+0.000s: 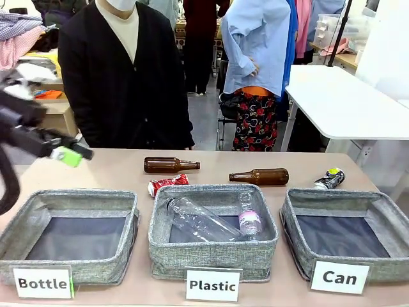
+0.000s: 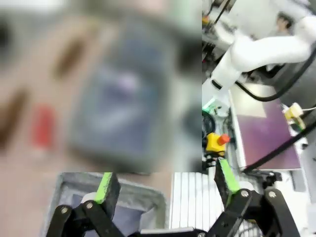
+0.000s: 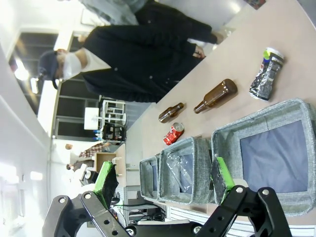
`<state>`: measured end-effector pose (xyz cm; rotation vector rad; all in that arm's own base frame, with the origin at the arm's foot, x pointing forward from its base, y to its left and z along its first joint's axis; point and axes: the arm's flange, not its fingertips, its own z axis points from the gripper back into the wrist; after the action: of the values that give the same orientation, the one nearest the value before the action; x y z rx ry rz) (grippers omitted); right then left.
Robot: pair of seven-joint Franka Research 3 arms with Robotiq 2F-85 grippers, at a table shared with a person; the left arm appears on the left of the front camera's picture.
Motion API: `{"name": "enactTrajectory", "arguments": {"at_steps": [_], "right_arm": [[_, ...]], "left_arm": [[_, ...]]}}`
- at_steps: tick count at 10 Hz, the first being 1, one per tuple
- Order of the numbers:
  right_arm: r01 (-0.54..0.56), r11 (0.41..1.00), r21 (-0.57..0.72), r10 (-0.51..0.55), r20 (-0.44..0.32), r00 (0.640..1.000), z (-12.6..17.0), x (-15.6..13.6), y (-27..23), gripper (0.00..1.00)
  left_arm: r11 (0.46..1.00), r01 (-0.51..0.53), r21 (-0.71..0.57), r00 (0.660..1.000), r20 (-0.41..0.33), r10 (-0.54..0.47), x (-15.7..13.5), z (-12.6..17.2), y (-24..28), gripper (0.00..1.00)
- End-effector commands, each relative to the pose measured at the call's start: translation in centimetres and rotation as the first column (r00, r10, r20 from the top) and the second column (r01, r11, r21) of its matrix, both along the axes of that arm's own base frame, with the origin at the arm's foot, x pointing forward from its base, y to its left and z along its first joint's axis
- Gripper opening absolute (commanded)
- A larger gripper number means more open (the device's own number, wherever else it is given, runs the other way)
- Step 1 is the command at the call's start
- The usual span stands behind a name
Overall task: Sort the can waste into the basket.
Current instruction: Pick up the can waste from the table and place it in the right Fabric basket.
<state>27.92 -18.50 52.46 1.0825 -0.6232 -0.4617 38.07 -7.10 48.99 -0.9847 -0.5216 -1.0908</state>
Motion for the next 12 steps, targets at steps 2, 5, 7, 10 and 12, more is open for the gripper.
{"name": "enactTrajectory", "arguments": {"at_steps": [2, 5, 7, 10, 12], "right_arm": [[-0.005, 1.000, 0.005, 0.005, 0.037, 0.999, 0.1, 0.2, 0.0, 1.00], [-0.005, 1.000, 0.005, 0.005, 0.037, 0.999, 0.1, 0.2, 0.0, 1.00], [-0.005, 1.000, 0.005, 0.005, 0.037, 0.999, 0.1, 0.2, 0.0, 1.00], [-0.005, 1.000, 0.005, 0.005, 0.037, 0.999, 0.1, 0.2, 0.0, 1.00], [-0.005, 1.000, 0.005, 0.005, 0.037, 0.999, 0.1, 0.2, 0.0, 1.00]], "left_arm": [[0.923, 0.099, 0.373, 0.995, -0.007, -0.104, 7.0, 3.4, -6.8, 1.00], [0.754, 0.005, 0.656, 0.994, 0.079, -0.076, 13.3, 2.2, -14.4, 1.00], [0.578, -0.127, 0.806, 0.966, 0.233, -0.113, 16.5, -0.1, -18.9, 1.00], [0.625, -0.075, 0.777, 0.954, 0.238, -0.182, 16.2, -0.9, -19.1, 1.00], [0.625, -0.075, 0.777, 0.954, 0.238, -0.182, 16.2, -0.9, -19.1, 1.00]]}}
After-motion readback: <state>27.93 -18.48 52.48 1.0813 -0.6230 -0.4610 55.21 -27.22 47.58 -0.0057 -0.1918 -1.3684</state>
